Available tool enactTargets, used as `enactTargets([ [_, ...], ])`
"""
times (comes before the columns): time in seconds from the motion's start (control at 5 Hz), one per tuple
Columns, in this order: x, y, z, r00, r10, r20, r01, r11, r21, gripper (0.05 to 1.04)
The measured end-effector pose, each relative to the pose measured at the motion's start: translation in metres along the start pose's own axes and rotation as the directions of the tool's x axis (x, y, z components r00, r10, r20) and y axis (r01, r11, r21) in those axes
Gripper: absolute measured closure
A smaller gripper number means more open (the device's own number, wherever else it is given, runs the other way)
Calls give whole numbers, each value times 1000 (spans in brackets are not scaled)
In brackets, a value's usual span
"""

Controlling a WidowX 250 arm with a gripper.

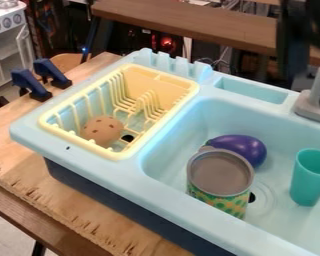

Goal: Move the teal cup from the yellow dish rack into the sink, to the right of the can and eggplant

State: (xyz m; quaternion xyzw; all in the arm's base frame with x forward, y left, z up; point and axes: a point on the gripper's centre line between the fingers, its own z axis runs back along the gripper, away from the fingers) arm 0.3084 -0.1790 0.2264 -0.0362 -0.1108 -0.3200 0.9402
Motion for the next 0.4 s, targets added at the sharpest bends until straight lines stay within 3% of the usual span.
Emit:
enactTargets([
  [0.2,-25,9,13,986,165,-16,-164,983,81,76],
  [0.4,-41,25,11,944,325,-66,-315,941,119,77],
])
